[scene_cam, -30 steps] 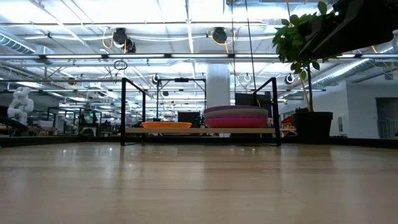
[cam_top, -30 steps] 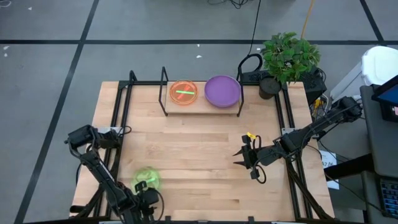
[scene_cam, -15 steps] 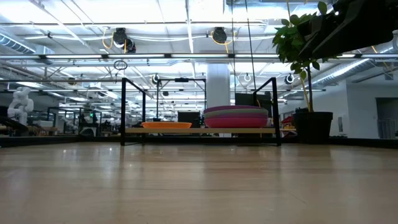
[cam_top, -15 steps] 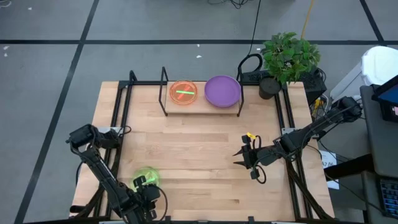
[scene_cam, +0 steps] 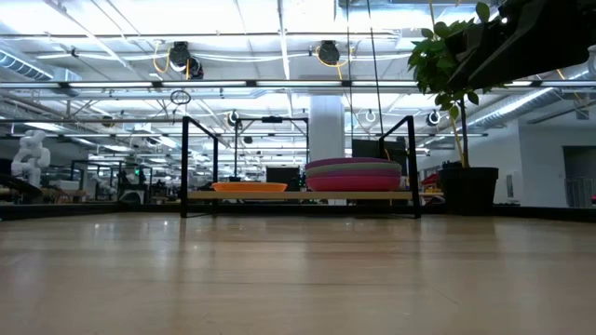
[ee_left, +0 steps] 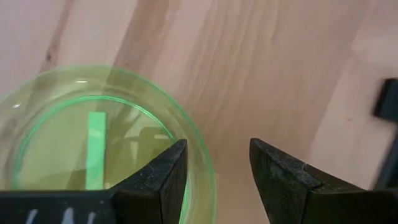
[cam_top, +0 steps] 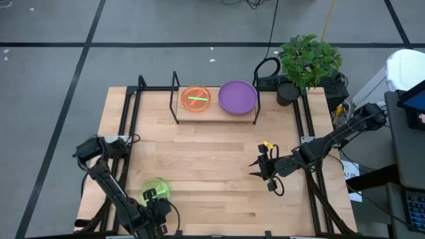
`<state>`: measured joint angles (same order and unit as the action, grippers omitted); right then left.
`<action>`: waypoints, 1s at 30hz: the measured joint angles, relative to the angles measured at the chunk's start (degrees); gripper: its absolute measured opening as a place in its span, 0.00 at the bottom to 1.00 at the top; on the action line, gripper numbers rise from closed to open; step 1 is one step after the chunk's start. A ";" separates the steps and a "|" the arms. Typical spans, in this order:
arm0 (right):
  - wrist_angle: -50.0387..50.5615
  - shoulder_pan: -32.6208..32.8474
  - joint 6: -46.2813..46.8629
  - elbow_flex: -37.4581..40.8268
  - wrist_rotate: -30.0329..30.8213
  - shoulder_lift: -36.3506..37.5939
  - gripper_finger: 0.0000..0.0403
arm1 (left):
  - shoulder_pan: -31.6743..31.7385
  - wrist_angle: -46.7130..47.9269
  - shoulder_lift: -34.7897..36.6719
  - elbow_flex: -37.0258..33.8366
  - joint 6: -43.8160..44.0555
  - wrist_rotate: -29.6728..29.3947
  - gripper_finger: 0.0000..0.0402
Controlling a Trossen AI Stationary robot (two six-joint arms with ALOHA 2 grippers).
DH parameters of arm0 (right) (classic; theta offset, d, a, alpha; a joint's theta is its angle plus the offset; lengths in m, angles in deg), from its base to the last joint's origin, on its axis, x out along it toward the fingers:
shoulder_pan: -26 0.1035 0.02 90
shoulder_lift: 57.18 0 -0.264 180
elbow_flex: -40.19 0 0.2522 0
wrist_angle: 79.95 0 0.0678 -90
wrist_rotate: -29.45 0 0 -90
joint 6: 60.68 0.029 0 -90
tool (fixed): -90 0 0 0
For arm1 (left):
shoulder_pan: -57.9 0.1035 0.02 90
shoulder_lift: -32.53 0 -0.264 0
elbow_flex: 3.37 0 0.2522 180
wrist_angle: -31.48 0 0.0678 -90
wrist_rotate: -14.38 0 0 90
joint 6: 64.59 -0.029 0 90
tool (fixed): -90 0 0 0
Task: Place and stack plates onto a shelf
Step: Stack the small green plate on top of the green plate on the shelf
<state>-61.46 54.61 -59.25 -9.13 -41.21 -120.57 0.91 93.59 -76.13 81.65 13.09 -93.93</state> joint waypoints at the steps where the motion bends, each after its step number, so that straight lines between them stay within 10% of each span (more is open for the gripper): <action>1: 0.00 -0.01 0.02 0.00 0.02 0.00 0.32 | -0.11 -0.27 -0.84 -0.01 -0.11 0.03 0.44; 30: -0.11 -0.01 0.00 0.00 0.02 0.00 0.32 | -0.44 -0.12 -5.07 0.08 4.02 -0.15 0.25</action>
<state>-61.57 54.60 -59.25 -9.13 -41.20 -120.57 0.47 93.47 -81.21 81.73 17.11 -94.08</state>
